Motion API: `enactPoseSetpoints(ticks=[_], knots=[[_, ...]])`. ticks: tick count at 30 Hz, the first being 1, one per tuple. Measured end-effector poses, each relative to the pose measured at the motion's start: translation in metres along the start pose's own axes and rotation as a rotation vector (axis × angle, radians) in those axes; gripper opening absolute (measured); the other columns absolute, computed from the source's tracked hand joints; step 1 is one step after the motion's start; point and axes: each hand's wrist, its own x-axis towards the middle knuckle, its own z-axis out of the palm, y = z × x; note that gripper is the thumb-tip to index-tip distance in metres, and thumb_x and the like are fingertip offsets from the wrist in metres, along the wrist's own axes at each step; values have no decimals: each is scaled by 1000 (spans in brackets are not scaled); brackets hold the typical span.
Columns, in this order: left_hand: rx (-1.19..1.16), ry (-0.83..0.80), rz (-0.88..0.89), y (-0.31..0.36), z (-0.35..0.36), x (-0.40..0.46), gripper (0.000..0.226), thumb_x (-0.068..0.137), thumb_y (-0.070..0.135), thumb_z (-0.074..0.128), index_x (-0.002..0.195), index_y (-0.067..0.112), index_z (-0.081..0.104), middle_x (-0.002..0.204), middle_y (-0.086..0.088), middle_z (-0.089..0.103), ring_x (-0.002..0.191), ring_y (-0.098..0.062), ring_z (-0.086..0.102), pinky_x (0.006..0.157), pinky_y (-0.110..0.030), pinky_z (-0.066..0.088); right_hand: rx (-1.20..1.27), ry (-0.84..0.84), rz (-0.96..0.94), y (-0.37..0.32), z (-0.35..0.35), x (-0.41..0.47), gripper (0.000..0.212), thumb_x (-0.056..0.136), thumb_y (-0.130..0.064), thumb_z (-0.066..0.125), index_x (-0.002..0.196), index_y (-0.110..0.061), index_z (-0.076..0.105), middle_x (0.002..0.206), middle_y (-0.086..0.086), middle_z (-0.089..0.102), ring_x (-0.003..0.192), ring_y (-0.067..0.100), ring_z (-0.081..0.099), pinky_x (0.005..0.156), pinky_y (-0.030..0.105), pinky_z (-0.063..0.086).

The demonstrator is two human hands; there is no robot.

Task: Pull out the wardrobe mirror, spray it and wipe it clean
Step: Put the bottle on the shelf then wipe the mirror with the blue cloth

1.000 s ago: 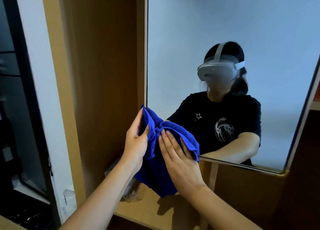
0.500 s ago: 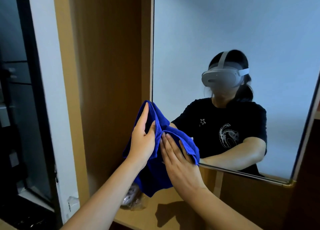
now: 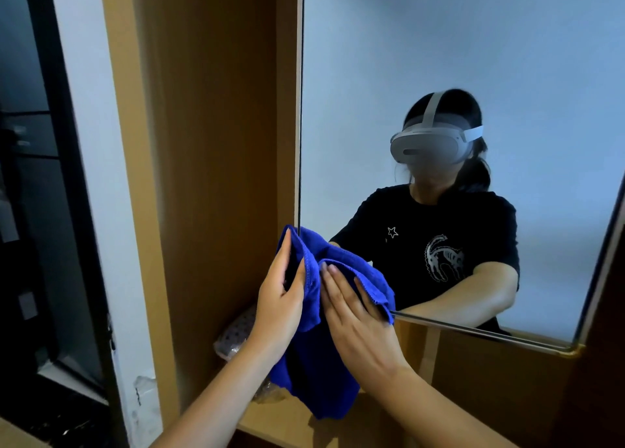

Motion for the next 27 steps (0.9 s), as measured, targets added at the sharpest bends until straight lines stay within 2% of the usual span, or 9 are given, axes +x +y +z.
enactPoseSetpoints(ticks=[3, 7, 13, 20, 24, 27], knots=[[-67, 16, -72, -7, 2, -6, 44, 97, 34, 50, 136, 50, 38, 144, 18, 47, 132, -1, 44, 113, -34, 37, -14, -49, -18, 1, -1, -2, 61, 97, -7, 24, 151, 4, -4, 158, 22, -15, 148, 31, -9, 119, 47, -10], [-161, 50, -118, -5, 6, -15, 45, 98, 30, 51, 141, 37, 44, 140, 19, 51, 127, 2, 49, 107, -24, 41, 7, -67, -9, -4, -1, -2, 61, 97, -7, 22, 152, 3, -3, 159, 20, -12, 149, 30, -8, 120, 47, -9], [-242, 72, -171, 1, 1, -17, 40, 100, 29, 50, 140, 36, 48, 134, 16, 58, 120, -1, 56, 104, -30, 46, 62, -55, -1, -15, -2, 8, 64, 93, -14, 21, 152, 1, -1, 160, 17, -8, 150, 28, -7, 121, 45, -4], [-229, 90, -84, 22, 0, -8, 37, 101, 31, 44, 136, 28, 54, 127, 10, 65, 118, -6, 60, 106, -36, 44, 99, -54, 31, -20, -7, 31, 58, 96, -17, 24, 151, -1, 17, 160, 17, 3, 150, 30, 0, 121, 46, 4], [-231, 93, -42, 41, 2, 10, 35, 102, 25, 45, 135, 26, 55, 125, 9, 66, 116, -5, 61, 106, -34, 45, 70, -18, 81, -16, -14, 52, 62, 96, -18, 22, 151, 2, 4, 159, 17, -2, 149, 31, 0, 121, 46, 1], [-235, 84, -14, 58, 4, 22, 32, 103, 23, 44, 132, 23, 58, 118, 8, 69, 111, -5, 63, 102, -30, 48, 47, 0, 105, -9, -19, 69, 62, 94, -18, 23, 150, 2, 5, 158, 18, 2, 149, 30, 5, 121, 45, 1]])
